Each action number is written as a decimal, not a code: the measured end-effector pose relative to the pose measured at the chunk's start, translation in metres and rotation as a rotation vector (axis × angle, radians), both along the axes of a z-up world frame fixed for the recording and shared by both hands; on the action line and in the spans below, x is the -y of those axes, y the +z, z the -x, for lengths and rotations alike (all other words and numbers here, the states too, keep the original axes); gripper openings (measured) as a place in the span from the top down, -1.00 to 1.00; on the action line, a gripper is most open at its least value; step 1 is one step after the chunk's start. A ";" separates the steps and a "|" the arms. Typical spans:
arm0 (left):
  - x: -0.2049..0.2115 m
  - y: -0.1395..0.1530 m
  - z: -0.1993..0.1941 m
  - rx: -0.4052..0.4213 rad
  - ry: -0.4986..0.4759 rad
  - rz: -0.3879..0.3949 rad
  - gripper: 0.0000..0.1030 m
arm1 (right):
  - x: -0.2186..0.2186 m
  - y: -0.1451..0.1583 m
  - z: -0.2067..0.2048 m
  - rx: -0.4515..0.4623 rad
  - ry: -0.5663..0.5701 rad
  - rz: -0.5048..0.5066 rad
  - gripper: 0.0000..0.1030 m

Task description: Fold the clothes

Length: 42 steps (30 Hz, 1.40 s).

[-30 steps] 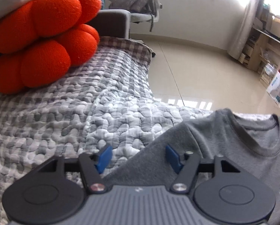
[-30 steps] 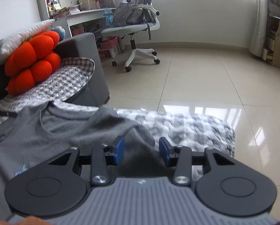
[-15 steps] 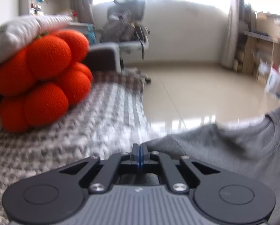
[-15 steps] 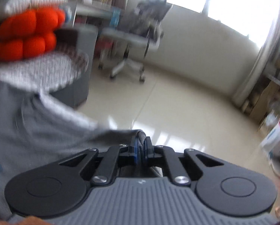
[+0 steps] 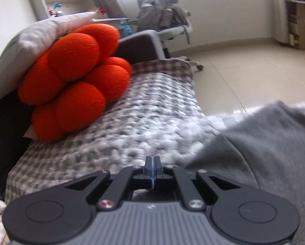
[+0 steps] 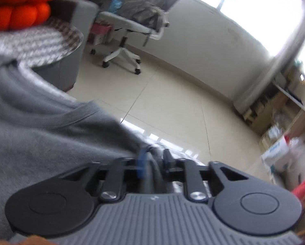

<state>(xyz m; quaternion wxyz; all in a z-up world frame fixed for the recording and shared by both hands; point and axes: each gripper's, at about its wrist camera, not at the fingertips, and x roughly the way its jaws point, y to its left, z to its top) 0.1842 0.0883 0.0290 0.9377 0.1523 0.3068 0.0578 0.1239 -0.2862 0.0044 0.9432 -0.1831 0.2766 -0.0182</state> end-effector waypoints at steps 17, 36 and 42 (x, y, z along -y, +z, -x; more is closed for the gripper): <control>-0.052 0.018 0.140 0.008 0.006 0.379 0.26 | 0.119 0.018 0.128 -0.014 -0.287 -0.725 -0.12; 0.000 -0.018 0.120 -0.007 -0.026 0.363 -0.06 | 0.078 0.033 0.080 0.015 -0.339 -0.379 0.92; -0.005 -0.020 0.121 0.006 -0.019 0.388 -0.11 | 0.072 0.006 0.075 -0.021 -0.410 -0.270 0.92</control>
